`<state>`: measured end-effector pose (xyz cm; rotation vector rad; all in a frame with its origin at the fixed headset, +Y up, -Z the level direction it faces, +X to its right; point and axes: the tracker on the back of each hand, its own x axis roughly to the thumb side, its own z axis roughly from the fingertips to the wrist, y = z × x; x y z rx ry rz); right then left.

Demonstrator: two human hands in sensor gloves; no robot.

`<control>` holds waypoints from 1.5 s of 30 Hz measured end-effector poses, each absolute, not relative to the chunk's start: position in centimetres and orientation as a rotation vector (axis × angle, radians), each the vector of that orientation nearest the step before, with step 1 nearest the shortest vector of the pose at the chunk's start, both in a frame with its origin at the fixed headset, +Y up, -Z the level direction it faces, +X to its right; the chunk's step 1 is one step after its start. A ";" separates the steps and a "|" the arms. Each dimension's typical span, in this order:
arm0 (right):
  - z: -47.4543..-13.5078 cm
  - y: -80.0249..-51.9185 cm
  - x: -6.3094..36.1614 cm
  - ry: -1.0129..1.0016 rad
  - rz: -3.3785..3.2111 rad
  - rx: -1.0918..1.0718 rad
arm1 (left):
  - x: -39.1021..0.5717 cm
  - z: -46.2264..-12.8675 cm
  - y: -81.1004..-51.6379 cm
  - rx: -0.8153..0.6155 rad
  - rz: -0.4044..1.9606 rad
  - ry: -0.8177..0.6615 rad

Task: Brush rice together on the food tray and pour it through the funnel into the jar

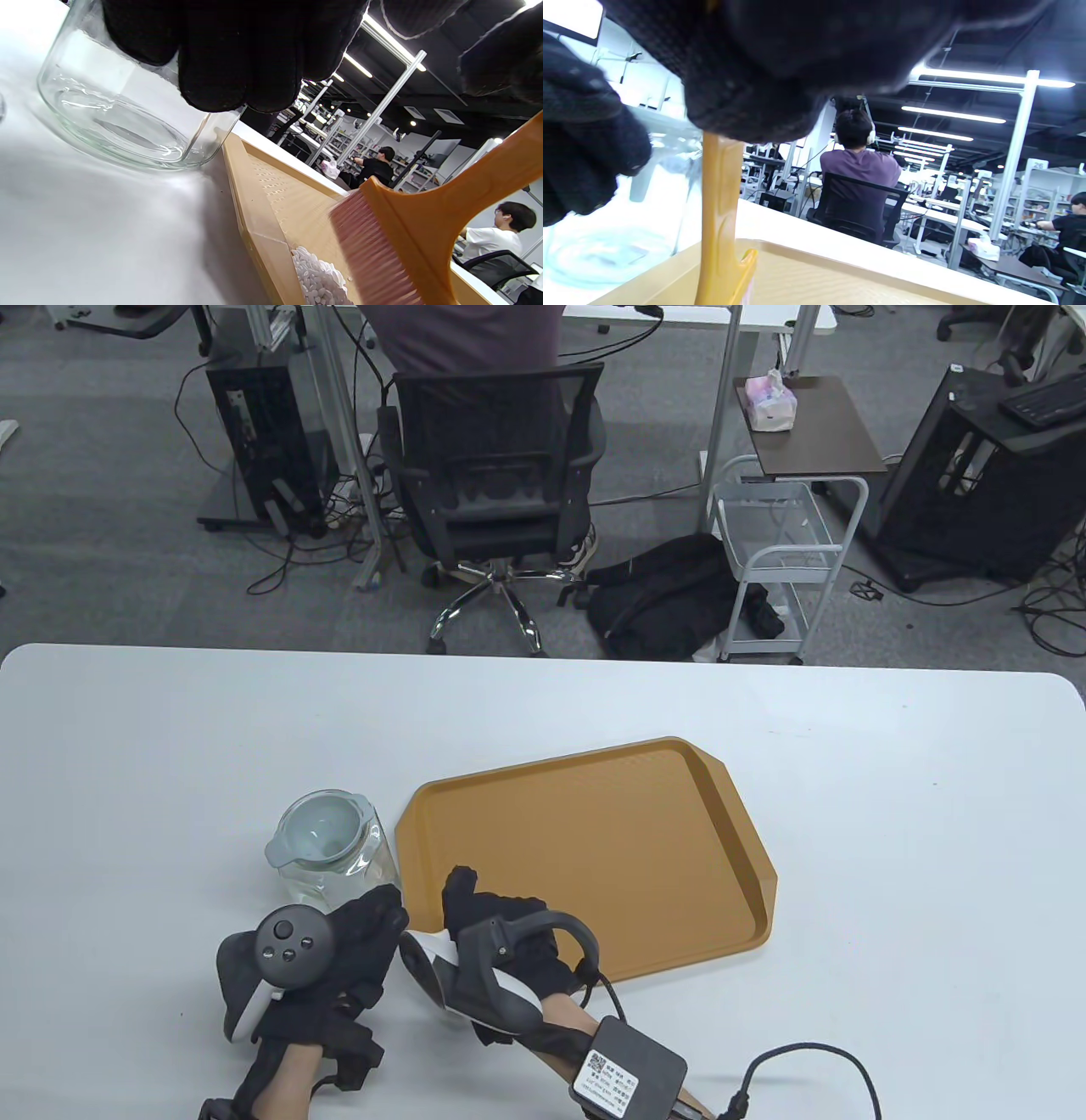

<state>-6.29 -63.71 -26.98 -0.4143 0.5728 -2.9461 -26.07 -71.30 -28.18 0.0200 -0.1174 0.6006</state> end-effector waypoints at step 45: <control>-27.2 -61.9 2.6 0.811 -3.019 -0.568 | -26.1 -28.3 -71.4 -0.012 0.610 -0.112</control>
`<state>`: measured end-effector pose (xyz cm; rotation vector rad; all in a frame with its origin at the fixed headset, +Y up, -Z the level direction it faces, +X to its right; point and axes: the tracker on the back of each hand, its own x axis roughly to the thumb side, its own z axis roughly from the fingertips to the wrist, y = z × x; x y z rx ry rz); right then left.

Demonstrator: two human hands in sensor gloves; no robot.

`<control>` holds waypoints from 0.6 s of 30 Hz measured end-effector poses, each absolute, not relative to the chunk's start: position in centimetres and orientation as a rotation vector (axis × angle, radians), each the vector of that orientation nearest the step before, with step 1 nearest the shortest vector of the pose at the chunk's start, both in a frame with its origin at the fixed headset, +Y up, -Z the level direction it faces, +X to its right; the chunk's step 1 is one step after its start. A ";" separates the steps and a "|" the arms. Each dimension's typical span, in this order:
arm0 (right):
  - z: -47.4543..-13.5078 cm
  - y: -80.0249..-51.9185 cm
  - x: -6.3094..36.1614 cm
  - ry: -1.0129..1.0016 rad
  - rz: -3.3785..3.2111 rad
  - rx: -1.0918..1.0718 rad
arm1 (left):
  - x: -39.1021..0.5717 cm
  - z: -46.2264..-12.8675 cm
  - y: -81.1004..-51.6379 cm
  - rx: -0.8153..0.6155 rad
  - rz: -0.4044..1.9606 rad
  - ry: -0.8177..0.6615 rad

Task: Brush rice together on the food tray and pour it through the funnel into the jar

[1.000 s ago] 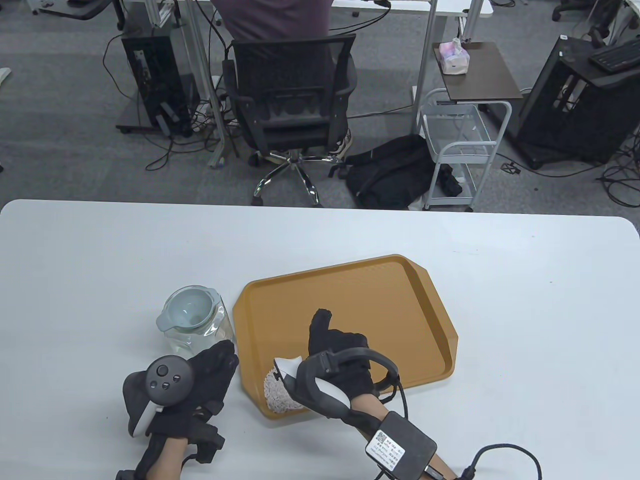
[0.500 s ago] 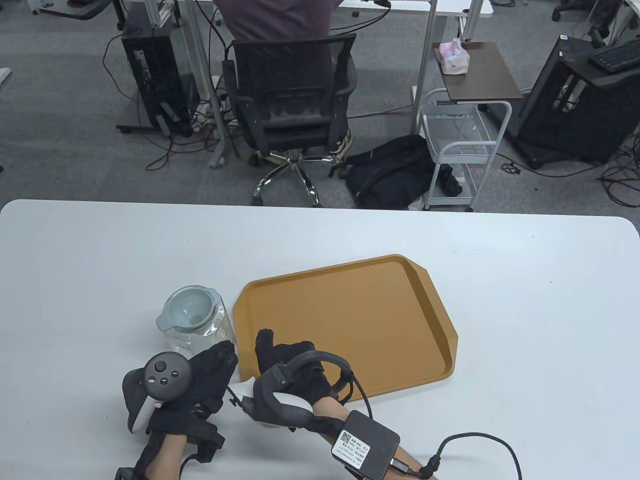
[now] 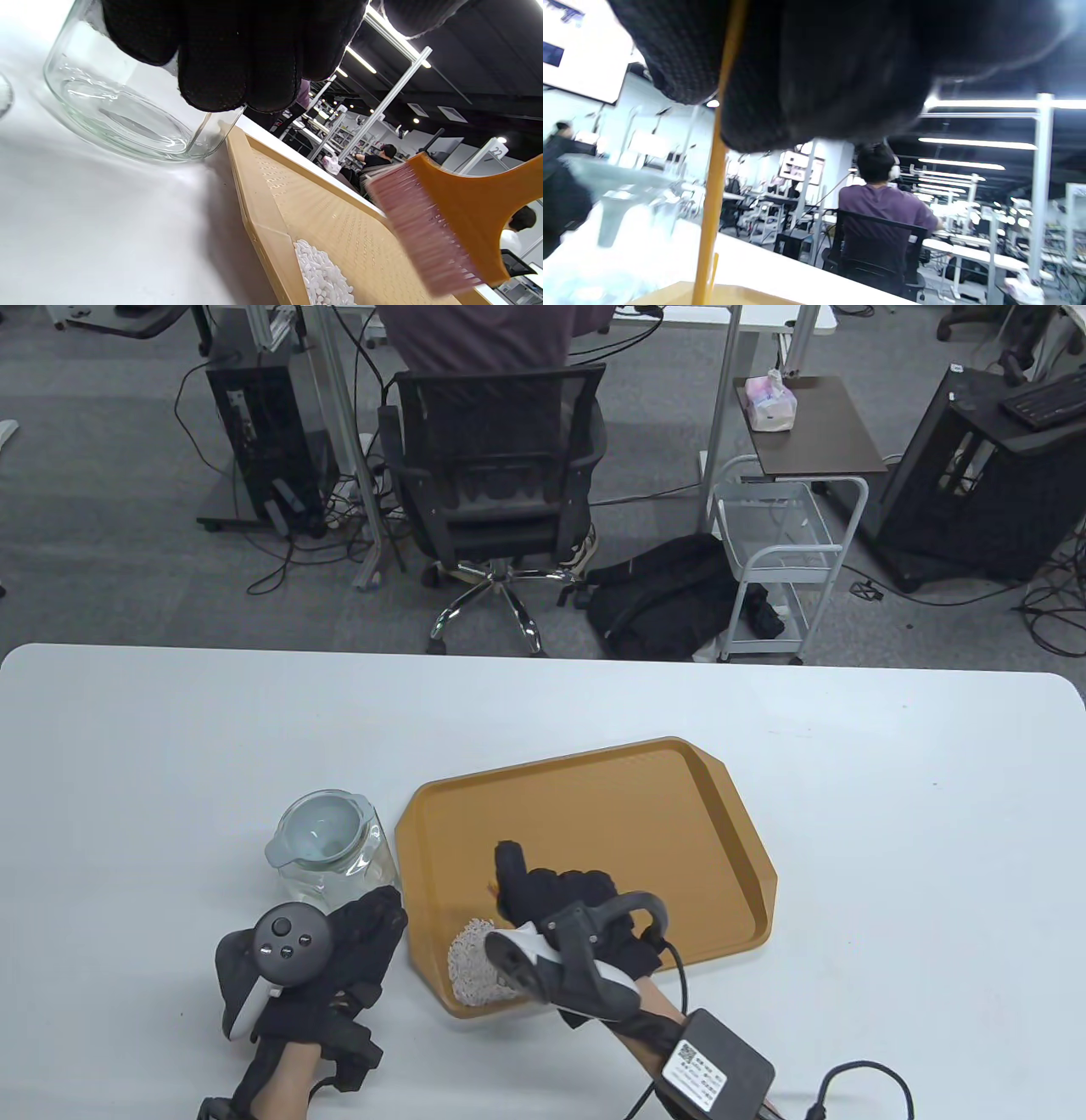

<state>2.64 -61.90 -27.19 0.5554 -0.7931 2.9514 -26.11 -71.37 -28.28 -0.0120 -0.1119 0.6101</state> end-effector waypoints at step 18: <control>-28.1 -66.2 21.6 -0.879 2.970 -0.169 | -24.8 -27.9 -71.3 -0.040 0.671 -0.175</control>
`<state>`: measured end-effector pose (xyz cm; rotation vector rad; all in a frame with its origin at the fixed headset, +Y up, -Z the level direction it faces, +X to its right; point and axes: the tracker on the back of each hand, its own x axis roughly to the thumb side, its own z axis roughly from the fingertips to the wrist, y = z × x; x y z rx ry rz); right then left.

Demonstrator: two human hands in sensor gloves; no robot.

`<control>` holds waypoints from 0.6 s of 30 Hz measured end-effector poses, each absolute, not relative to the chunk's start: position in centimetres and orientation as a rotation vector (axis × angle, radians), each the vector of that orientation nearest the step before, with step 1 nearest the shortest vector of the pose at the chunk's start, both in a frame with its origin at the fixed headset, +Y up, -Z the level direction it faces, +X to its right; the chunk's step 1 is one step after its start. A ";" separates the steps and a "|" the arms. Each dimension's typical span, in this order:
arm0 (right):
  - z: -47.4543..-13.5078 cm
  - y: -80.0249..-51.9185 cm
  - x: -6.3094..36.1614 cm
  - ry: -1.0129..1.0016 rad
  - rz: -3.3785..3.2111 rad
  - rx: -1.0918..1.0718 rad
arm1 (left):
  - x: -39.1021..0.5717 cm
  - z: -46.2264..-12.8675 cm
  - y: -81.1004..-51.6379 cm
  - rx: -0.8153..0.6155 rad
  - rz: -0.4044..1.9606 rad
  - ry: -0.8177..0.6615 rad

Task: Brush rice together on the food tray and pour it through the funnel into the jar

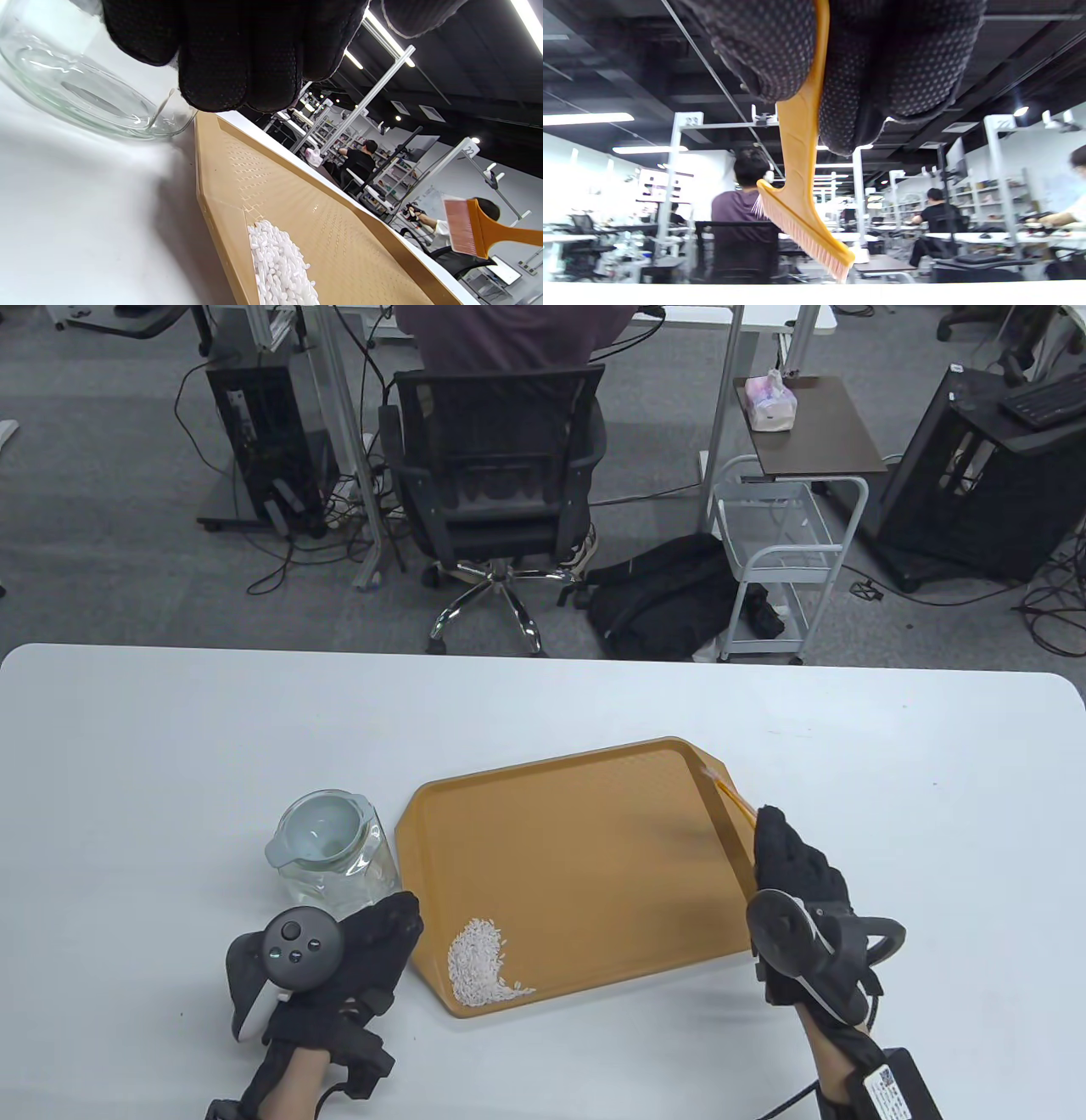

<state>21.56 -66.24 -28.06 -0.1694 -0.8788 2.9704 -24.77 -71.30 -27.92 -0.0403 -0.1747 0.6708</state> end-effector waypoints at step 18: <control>-30.1 -73.3 29.2 -0.044 3.105 -0.365 | -24.3 -28.5 -72.5 -0.091 0.605 -0.149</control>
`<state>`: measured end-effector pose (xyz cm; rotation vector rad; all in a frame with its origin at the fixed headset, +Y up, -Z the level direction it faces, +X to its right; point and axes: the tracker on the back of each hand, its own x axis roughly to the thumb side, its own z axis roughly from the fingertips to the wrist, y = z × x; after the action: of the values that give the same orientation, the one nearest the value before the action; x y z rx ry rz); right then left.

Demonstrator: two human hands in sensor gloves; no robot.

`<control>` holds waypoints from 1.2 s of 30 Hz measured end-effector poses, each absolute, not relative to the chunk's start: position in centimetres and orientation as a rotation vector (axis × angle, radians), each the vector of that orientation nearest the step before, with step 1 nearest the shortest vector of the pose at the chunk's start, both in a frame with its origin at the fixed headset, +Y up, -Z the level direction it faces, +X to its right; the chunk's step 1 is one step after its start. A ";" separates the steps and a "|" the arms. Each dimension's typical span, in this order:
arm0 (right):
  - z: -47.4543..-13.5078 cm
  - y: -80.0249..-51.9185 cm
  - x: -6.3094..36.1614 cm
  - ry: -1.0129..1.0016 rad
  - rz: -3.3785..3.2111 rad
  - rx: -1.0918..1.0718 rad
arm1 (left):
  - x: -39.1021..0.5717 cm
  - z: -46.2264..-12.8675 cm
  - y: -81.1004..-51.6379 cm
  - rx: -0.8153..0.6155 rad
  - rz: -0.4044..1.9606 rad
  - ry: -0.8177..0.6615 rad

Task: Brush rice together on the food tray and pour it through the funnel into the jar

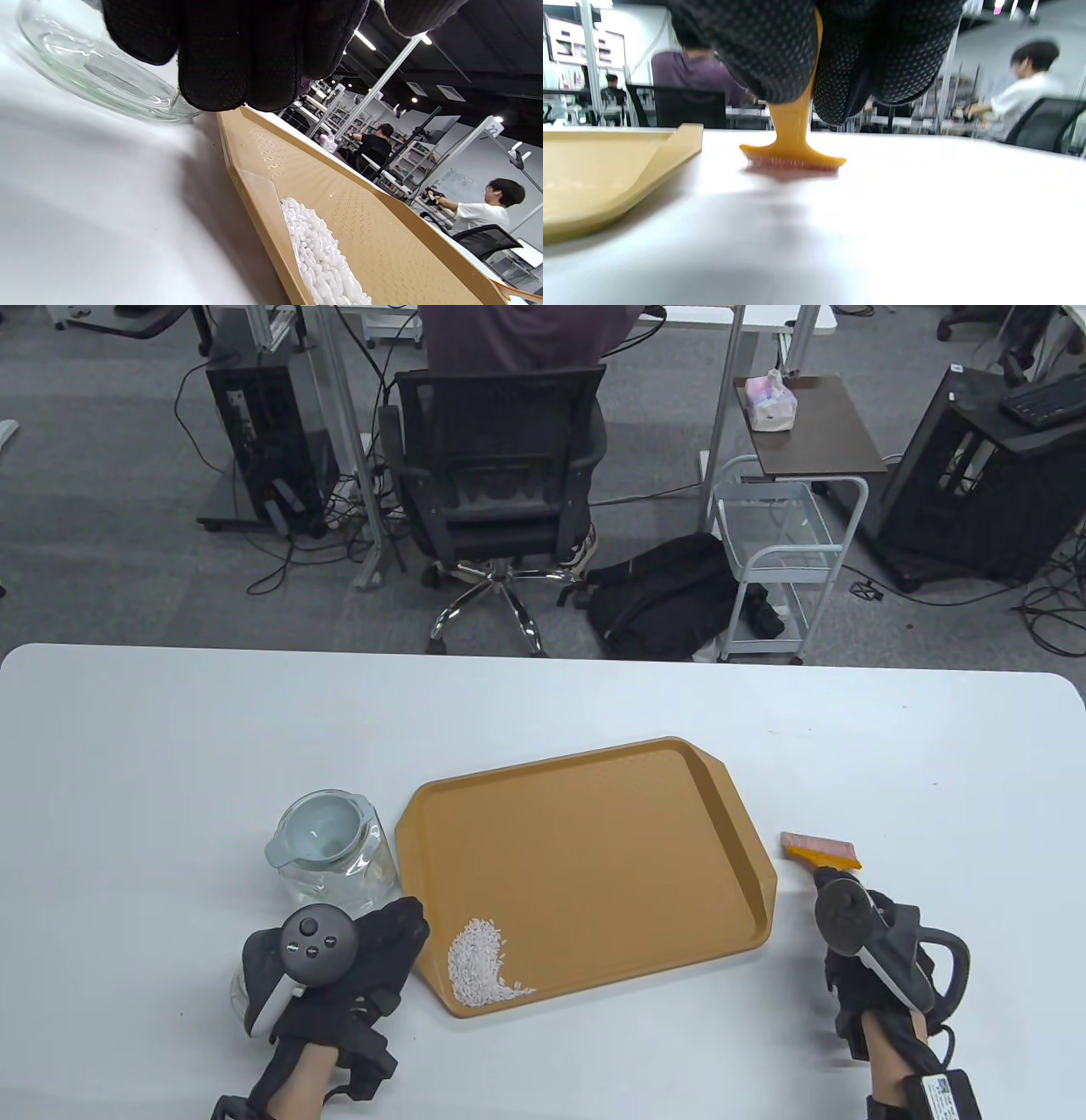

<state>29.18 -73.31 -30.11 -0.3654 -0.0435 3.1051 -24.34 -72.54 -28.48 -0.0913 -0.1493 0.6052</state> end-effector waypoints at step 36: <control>-31.4 -76.9 27.6 0.483 3.280 -0.361 | -24.1 -28.6 -72.8 -0.150 0.566 -0.150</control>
<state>27.57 -76.88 -31.43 -0.3614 0.4833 3.2797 -24.13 -72.85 -28.64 -0.1498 -0.1503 0.5656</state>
